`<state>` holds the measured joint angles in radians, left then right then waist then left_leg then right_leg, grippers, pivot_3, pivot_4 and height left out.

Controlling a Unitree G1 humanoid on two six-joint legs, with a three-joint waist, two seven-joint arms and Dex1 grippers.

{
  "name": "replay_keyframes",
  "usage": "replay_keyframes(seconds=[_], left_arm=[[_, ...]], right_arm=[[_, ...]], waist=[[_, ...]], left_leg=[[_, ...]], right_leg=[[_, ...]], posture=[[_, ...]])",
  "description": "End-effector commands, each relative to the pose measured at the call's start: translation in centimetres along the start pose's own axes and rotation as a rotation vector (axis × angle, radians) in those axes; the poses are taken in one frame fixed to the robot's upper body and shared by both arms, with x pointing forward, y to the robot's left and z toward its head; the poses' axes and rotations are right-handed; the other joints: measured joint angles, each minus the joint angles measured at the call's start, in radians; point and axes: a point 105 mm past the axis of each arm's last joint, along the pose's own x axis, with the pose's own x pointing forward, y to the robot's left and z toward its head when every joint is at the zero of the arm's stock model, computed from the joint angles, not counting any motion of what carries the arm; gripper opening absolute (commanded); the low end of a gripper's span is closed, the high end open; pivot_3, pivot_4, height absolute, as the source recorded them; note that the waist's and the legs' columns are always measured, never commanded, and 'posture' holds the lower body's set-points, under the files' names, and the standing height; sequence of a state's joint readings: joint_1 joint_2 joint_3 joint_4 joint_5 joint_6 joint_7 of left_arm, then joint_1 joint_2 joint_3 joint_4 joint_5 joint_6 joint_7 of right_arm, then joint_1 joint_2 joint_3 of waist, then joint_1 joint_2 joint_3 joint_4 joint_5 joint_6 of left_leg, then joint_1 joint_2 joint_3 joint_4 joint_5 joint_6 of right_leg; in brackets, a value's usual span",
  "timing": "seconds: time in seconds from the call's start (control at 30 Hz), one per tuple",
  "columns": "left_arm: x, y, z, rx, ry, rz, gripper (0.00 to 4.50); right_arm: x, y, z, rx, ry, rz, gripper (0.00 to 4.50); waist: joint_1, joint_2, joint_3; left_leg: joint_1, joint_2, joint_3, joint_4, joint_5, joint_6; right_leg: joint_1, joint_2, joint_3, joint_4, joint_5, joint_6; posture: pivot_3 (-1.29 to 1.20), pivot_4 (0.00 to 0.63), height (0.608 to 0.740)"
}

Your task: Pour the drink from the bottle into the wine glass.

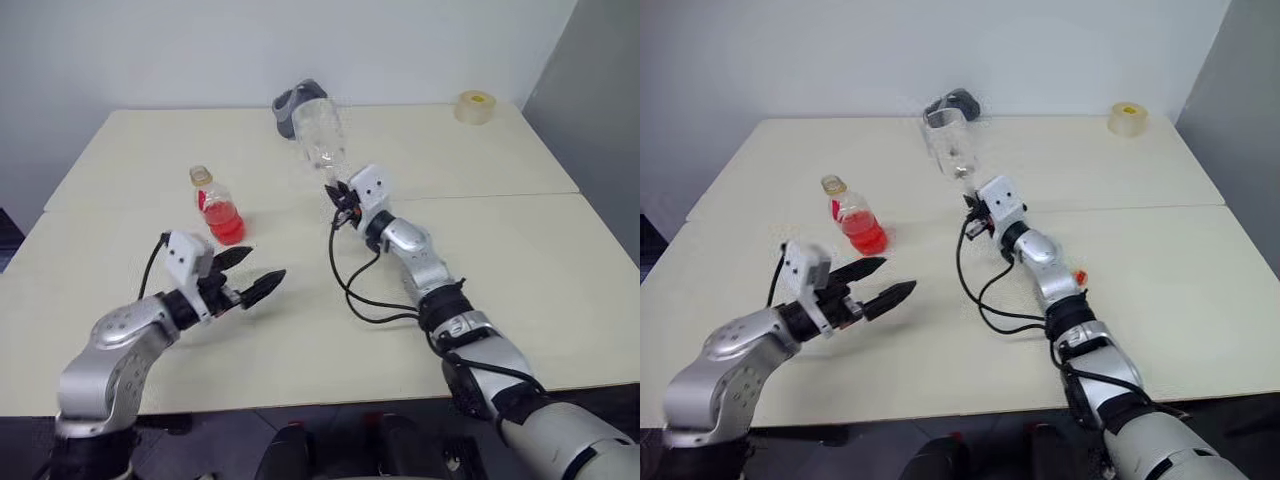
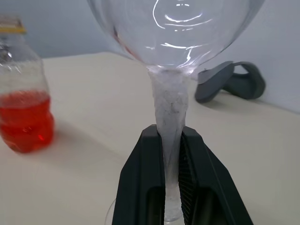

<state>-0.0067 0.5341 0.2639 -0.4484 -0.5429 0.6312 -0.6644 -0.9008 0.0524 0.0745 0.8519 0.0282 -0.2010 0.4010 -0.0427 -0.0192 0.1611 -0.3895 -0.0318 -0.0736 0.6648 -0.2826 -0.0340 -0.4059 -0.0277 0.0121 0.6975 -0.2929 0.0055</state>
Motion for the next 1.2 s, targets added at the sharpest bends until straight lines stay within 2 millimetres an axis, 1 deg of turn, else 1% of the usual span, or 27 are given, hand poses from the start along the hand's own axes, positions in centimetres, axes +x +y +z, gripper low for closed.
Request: replay_keyframes(seconds=[0.03,0.13,0.2,0.3,0.33,0.43,0.53,0.6,0.7,0.83,0.9,0.97,1.07,1.2], left_arm=[[0.0,-1.6,1.4,0.018,-0.056,-0.007,4.50],[0.2,-1.4,1.8,0.010,-0.077,0.029,4.50],[0.2,-1.3,1.9,0.007,-0.079,0.037,4.50],[0.2,-1.5,1.8,0.031,-0.065,0.028,4.50],[0.2,-1.6,1.7,0.039,-0.062,0.025,4.50],[0.5,-1.4,2.2,0.034,-0.078,0.033,4.50],[0.8,-1.2,2.4,0.031,-0.088,0.040,4.50],[0.8,-1.2,2.2,0.030,-0.087,0.038,4.50],[0.8,-1.3,2.1,0.031,-0.085,0.037,4.50],[0.9,-1.0,2.2,0.034,-0.089,0.040,4.50],[1.1,-1.0,2.4,0.038,-0.096,0.036,4.50],[1.3,-1.0,2.6,0.041,-0.102,0.034,4.50],[1.3,-0.7,2.9,0.043,-0.108,0.041,4.50],[1.4,-0.4,3.0,0.055,-0.105,0.038,4.50]], right_arm=[[0.1,-0.3,-0.2,0.070,-0.015,-0.067,0.10],[-0.1,0.4,-1.6,0.083,0.019,-0.084,0.10],[-0.1,0.7,-2.1,0.084,0.032,-0.084,0.10],[-0.7,1.1,-3.9,0.054,0.103,-0.085,0.10],[-0.9,1.1,-4.2,0.049,0.115,-0.086,0.10],[-2.0,0.8,-5.9,-0.019,0.215,-0.080,0.10],[-3.6,-0.1,-6.4,-0.043,0.271,-0.098,0.10],[-4.2,-0.7,-6.3,-0.069,0.293,-0.102,0.10],[-4.6,-1.3,-5.9,-0.076,0.312,-0.111,0.10],[-4.5,-1.5,-5.4,-0.072,0.319,-0.109,0.10],[-4.2,-1.2,-5.5,-0.029,0.318,-0.103,0.10],[-3.5,-0.8,-4.8,0.002,0.277,-0.102,0.10],[-2.0,-0.1,-2.9,0.051,0.178,-0.098,0.10],[0.0,1.1,-1.5,0.079,0.079,-0.089,0.10]], waist=[[0.009,0.000,0.000],[0.012,0.000,0.000],[0.010,0.000,0.000],[0.007,0.000,0.000],[0.007,0.000,0.000],[0.009,0.000,-0.001],[0.015,-0.001,-0.002],[0.015,-0.001,-0.003],[0.015,-0.001,-0.003],[0.015,-0.001,-0.003],[0.015,-0.001,-0.003],[0.014,-0.001,-0.003],[0.010,-0.001,-0.003],[0.001,-0.001,-0.002]], left_leg=[[0.000,0.000,0.000,0.000,0.000,0.000],[0.000,0.000,0.000,0.000,0.000,0.000],[0.000,0.000,0.001,0.000,0.000,0.000],[0.001,0.000,0.001,-0.001,0.000,0.000],[0.001,0.000,0.001,-0.001,0.000,0.000],[0.004,0.000,0.001,-0.002,0.000,0.000],[0.004,0.000,0.001,-0.001,0.000,0.000],[0.004,0.000,0.001,-0.001,0.000,0.000],[0.005,0.000,0.001,-0.002,0.000,0.000],[0.005,0.000,0.001,-0.002,0.000,0.000],[0.005,0.000,0.001,-0.002,0.000,0.001],[0.005,0.000,0.001,-0.002,-0.001,0.001],[0.005,0.001,0.001,-0.002,-0.001,0.001],[0.005,0.003,0.002,-0.003,0.000,0.000]], right_leg=[[0.000,0.000,0.000,0.000,0.000,0.000],[0.000,0.000,0.000,0.000,0.000,0.000],[0.000,0.000,0.000,0.000,0.000,0.000],[0.000,0.000,0.000,0.000,0.000,0.000],[0.000,0.001,0.001,0.000,0.000,0.000],[0.001,0.001,0.001,0.000,0.000,0.000],[0.002,0.001,0.001,0.000,0.000,0.000],[0.003,0.000,0.001,0.000,0.000,0.000],[0.003,0.001,0.001,0.000,0.000,0.000],[0.003,0.001,0.001,0.000,0.000,0.000],[0.003,0.001,0.001,0.000,0.000,0.000],[0.003,0.001,0.001,0.000,0.000,0.000],[0.003,0.001,0.001,0.000,0.000,0.000],[0.001,0.004,0.003,0.000,0.000,0.000]], posture=[[0.00,0.150,0.740],[0.00,0.150,0.740],[0.00,0.150,0.740],[0.00,0.150,0.740],[0.00,0.150,0.740],[0.00,0.150,0.740],[0.00,0.150,0.740],[0.00,0.150,0.740],[0.00,0.150,0.740],[0.00,0.150,0.740],[0.00,0.150,0.740],[0.00,0.150,0.740],[0.00,0.150,0.740],[0.00,0.150,0.740]])
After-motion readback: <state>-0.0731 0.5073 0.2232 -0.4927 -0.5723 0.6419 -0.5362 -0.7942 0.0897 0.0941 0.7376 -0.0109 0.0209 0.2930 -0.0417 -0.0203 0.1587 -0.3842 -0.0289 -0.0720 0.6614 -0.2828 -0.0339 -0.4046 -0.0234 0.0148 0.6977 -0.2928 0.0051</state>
